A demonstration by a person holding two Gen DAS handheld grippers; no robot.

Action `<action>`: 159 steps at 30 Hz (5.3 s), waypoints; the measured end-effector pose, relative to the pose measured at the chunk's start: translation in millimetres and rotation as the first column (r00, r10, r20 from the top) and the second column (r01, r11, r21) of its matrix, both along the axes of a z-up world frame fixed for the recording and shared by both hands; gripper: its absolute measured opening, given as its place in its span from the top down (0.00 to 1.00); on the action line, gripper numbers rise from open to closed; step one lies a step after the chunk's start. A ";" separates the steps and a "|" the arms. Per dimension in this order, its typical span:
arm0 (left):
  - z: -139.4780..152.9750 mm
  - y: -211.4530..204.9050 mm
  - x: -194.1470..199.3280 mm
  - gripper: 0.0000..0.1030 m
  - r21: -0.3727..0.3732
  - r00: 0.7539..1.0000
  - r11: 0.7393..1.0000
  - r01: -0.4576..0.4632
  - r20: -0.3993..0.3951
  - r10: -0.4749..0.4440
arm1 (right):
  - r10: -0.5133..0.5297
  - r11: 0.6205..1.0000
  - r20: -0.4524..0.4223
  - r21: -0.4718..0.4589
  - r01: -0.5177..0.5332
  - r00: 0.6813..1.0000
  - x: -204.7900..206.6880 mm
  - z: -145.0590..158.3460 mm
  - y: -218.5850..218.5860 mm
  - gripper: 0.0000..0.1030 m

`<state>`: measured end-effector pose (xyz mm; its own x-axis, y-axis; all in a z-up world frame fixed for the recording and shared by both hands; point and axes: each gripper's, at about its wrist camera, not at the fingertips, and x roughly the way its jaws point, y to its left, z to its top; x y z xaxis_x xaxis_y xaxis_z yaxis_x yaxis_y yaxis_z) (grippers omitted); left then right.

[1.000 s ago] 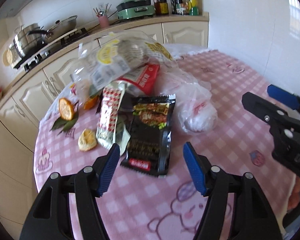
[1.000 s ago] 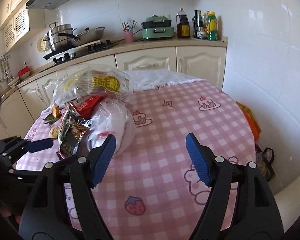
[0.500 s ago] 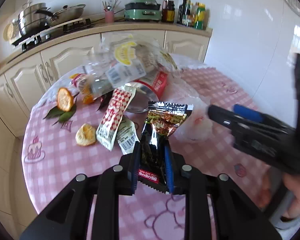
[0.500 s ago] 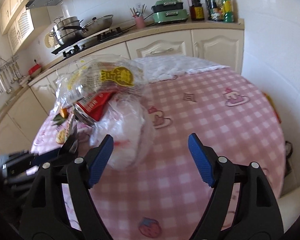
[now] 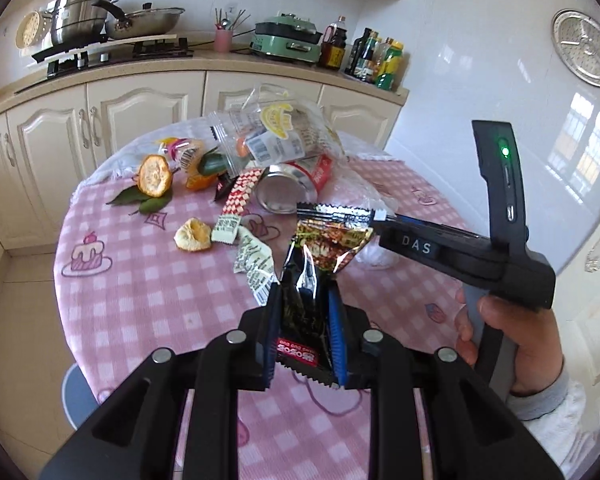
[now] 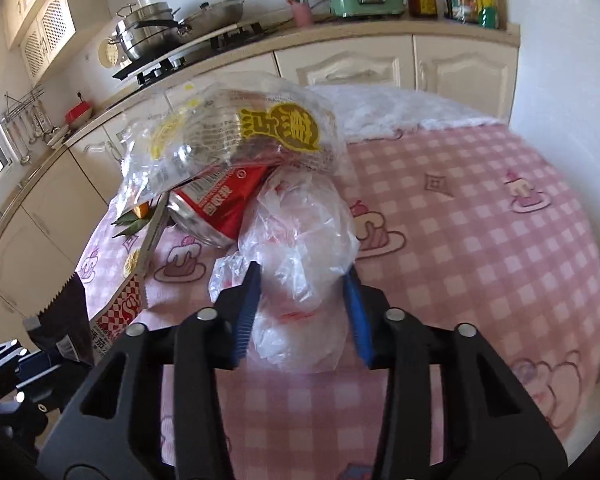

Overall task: Collect trash
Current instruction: 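Grasp the black snack wrapper with the left tool while the right tool grasps the clear plastic bag, then carry both items over the blue bin and open both tools to drop them, then move both open tools back over the table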

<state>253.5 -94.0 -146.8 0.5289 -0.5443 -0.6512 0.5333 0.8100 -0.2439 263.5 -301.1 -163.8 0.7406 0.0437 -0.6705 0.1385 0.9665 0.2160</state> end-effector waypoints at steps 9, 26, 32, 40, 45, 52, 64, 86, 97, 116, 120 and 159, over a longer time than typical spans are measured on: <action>-2.1 13.4 -18.0 0.79 -0.021 1.000 1.000 0.023 0.015 -0.023 | -0.070 0.990 0.110 -0.117 0.083 0.992 -57.9 25.8 9.4 0.66; -27.8 -5.8 -30.9 0.61 0.162 0.999 0.987 0.026 0.034 -0.032 | 0.012 0.997 0.080 -0.072 -0.006 0.997 -69.2 6.0 31.5 0.65; -34.4 -19.5 -38.3 0.62 0.275 0.997 0.961 0.036 0.062 -0.055 | 0.018 0.998 0.086 -0.056 -0.013 0.996 -73.8 3.8 31.7 0.65; -35.9 -11.8 -33.5 0.94 0.244 0.999 0.969 0.027 0.039 -0.038 | 0.042 0.998 0.088 -0.059 -0.037 0.995 -81.0 4.6 39.8 0.65; -35.8 2.1 -31.9 0.98 0.143 1.000 0.990 0.013 0.009 -0.014 | 0.058 0.996 0.101 -0.074 -0.051 0.993 -85.8 7.1 47.5 0.65; -27.8 16.3 -34.2 0.99 0.085 0.999 0.995 -0.043 0.023 0.041 | 0.055 0.995 0.125 -0.089 -0.044 0.991 -91.9 12.9 50.7 0.65; -6.2 98.5 -29.2 0.99 -0.018 0.967 0.970 -0.244 0.066 0.245 | 0.207 0.975 0.216 -0.122 -0.184 0.954 -92.9 36.5 123.1 0.65; -174.3 383.9 37.8 0.99 0.199 0.644 0.665 -0.720 -0.165 0.747 | 0.615 0.769 -0.083 -0.154 -0.620 0.784 49.4 -123.4 426.2 0.65; -252.0 390.7 99.5 0.83 0.209 0.669 0.712 -0.671 -0.244 0.702 | 0.540 0.795 -0.228 -0.177 -0.580 0.810 93.1 -210.7 437.7 0.65; -243.3 409.9 82.2 0.38 0.249 0.583 0.582 -0.774 -0.077 0.809 | 0.549 0.797 -0.248 -0.134 -0.590 0.798 104.2 -235.0 455.9 0.61; -244.0 413.5 79.3 0.38 0.250 0.575 0.575 -0.779 -0.082 0.814 | 0.550 0.798 -0.238 -0.133 -0.588 0.801 105.4 -235.0 457.1 0.60; -43.6 284.8 -36.4 0.30 0.040 0.633 0.642 -0.766 0.223 0.741 | 0.473 0.872 0.189 -0.237 -0.428 0.860 -24.5 -0.2 322.1 0.42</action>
<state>217.1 190.8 -190.5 0.8256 0.1708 -0.5377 -0.2553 0.9630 -0.0861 239.0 21.0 -163.9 0.8044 0.3060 -0.5092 -0.3541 0.9352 0.0025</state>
